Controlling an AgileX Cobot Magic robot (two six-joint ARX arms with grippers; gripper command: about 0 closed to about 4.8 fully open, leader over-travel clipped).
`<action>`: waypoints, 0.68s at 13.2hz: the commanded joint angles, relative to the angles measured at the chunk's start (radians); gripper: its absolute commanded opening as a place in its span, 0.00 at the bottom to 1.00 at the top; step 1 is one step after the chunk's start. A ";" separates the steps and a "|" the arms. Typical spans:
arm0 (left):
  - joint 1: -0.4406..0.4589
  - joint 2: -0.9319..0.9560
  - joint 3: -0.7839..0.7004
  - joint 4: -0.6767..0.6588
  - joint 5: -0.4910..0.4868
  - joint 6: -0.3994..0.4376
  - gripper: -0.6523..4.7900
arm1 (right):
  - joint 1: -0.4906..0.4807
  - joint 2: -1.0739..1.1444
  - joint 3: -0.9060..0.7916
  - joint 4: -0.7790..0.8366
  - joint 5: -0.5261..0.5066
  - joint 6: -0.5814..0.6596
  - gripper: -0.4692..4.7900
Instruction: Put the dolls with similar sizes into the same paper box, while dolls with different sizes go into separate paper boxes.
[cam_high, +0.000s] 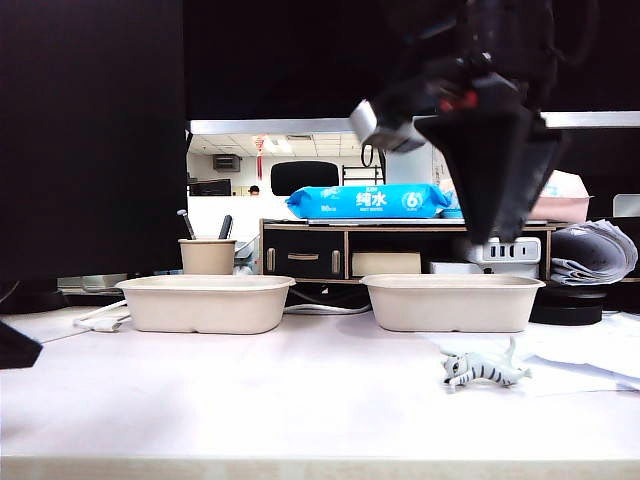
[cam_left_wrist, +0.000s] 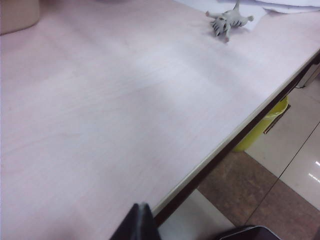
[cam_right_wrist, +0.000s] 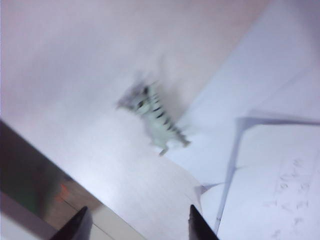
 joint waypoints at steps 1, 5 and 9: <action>-0.090 0.019 0.001 0.007 -0.007 0.001 0.11 | 0.038 0.032 -0.084 0.142 0.055 -0.113 0.61; -0.111 0.025 0.001 0.006 -0.007 0.001 0.11 | 0.038 0.164 -0.083 0.150 0.098 -0.134 0.61; -0.111 0.025 0.001 0.006 -0.007 0.001 0.11 | 0.038 0.227 -0.083 0.191 0.099 -0.135 0.46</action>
